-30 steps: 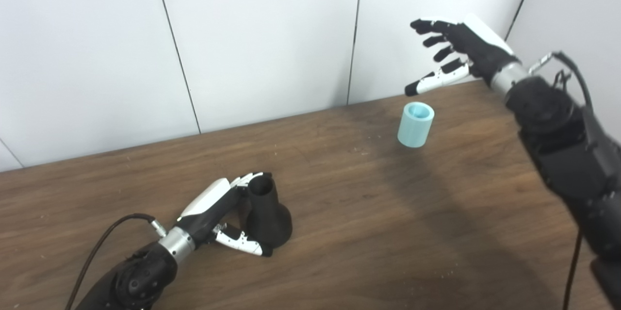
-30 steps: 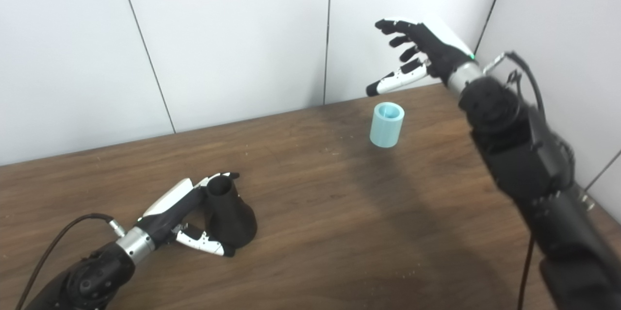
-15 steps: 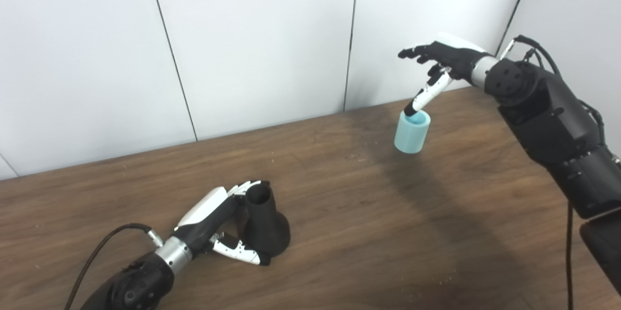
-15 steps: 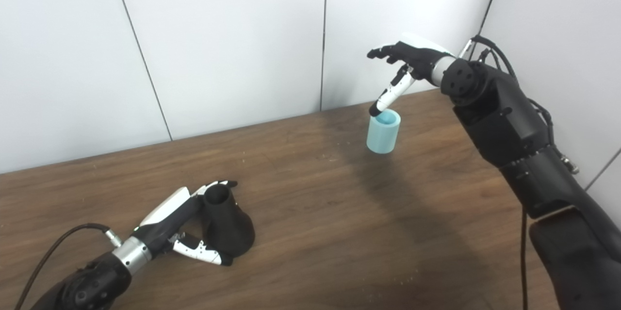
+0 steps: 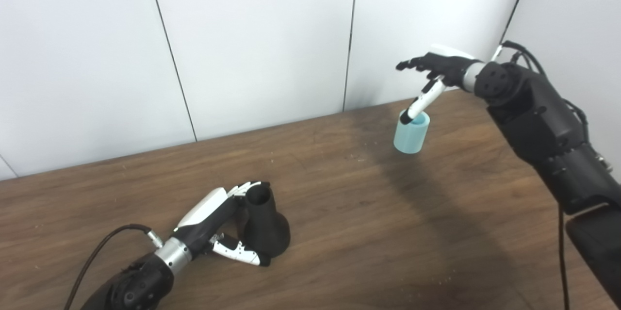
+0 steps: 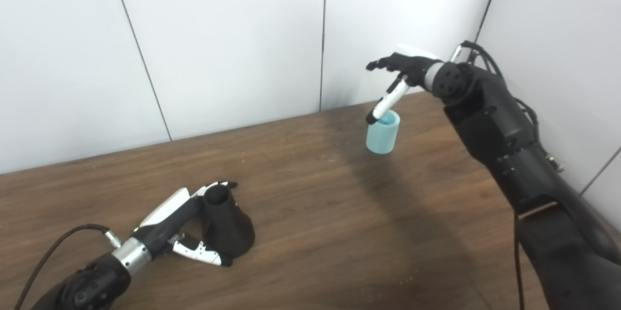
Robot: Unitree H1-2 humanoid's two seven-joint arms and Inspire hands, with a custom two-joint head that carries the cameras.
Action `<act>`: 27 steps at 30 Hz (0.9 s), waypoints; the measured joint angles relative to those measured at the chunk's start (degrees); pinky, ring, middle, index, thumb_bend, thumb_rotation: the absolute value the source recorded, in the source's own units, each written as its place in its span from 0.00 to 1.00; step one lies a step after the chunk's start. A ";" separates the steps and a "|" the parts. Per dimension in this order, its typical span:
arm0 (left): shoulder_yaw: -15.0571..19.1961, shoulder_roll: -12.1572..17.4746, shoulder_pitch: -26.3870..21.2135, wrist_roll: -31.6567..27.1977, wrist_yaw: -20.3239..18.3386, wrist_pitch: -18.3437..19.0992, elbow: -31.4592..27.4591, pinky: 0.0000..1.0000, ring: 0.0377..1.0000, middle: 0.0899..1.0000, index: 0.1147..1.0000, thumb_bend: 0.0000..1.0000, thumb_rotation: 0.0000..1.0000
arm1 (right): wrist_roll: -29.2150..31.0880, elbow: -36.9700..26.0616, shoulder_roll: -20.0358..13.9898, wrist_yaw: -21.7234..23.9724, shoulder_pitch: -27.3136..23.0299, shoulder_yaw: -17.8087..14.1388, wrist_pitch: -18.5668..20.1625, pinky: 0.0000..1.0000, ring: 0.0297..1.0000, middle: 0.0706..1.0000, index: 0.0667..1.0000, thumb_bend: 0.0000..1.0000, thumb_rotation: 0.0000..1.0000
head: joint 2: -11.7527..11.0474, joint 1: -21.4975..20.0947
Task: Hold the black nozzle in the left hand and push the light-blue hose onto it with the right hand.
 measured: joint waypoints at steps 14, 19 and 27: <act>0.02 0.06 0.15 0.00 0.01 -0.61 0.03 1.00 1.00 0.94 0.41 0.52 0.06 | -3.33 3.82 0.12 2.10 -0.76 7.46 -0.04 0.89 0.97 0.97 0.91 0.94 0.15 | 0.44 0.09; 0.03 0.06 0.17 0.00 0.01 -0.64 0.01 1.00 1.00 0.94 0.41 0.52 0.06 | -4.71 3.86 -0.48 3.78 -0.75 10.91 -0.59 0.86 0.96 0.97 0.91 0.93 0.09 | 0.61 0.00; 0.03 0.08 0.26 0.00 0.01 -0.76 0.01 1.00 1.00 0.94 0.41 0.52 0.06 | -7.03 5.76 -1.63 3.67 -0.69 12.13 -2.17 0.81 0.93 0.96 0.90 0.92 0.08 | 0.70 0.35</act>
